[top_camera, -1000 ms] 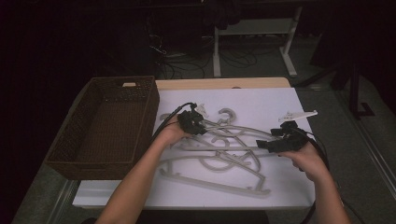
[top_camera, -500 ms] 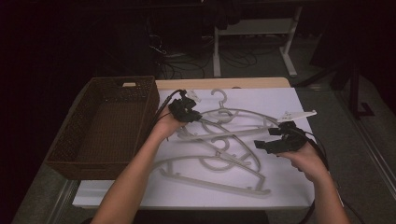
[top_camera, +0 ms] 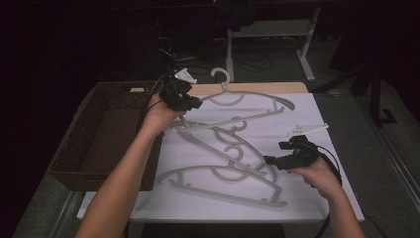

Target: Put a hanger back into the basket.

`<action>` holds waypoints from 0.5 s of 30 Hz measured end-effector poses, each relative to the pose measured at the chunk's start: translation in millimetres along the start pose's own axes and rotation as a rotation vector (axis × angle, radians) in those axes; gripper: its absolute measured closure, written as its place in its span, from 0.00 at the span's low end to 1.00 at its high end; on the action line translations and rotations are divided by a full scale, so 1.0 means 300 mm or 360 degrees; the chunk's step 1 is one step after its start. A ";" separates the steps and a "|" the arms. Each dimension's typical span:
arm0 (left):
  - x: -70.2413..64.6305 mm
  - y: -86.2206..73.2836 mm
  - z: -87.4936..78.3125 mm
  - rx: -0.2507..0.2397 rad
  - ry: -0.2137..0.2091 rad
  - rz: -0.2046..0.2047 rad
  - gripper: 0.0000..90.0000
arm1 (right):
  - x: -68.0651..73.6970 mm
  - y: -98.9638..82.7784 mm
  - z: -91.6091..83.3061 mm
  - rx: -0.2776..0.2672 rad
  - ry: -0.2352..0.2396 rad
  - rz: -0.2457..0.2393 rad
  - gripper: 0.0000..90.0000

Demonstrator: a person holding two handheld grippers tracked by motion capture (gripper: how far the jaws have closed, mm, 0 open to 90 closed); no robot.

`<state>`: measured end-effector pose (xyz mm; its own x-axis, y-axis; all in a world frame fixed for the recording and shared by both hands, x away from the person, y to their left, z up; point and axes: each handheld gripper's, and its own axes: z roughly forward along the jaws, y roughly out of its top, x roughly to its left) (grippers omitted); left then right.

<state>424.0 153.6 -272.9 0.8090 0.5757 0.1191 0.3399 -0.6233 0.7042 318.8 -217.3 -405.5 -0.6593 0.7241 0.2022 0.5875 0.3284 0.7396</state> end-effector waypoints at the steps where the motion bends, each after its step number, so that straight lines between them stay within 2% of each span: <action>1: 0.007 -0.001 -0.017 -0.0009 0.0004 -0.0001 0.92 | 0.000 -0.004 0.001 0.0002 -0.0001 -0.0001 0.16; 4: 0.036 -0.016 -0.084 -0.0035 0.0025 -0.0012 0.92 | 0.001 -0.016 0.002 -0.0007 -0.0011 0.0003 0.15; 9: 0.096 -0.075 -0.188 -0.0066 0.0077 -0.0055 0.92 | -0.002 -0.032 0.005 -0.0009 -0.0030 0.0015 0.15; 15: 0.180 -0.191 -0.315 -0.0109 0.0127 -0.0129 0.92 | -0.009 -0.033 0.010 -0.0008 -0.0062 0.0020 0.15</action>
<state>402.7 270.4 -240.8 0.7383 0.6649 0.1131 0.3672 -0.5369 0.7595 316.2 -220.6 -415.2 -0.6332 0.7512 0.1862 0.5929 0.3163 0.7405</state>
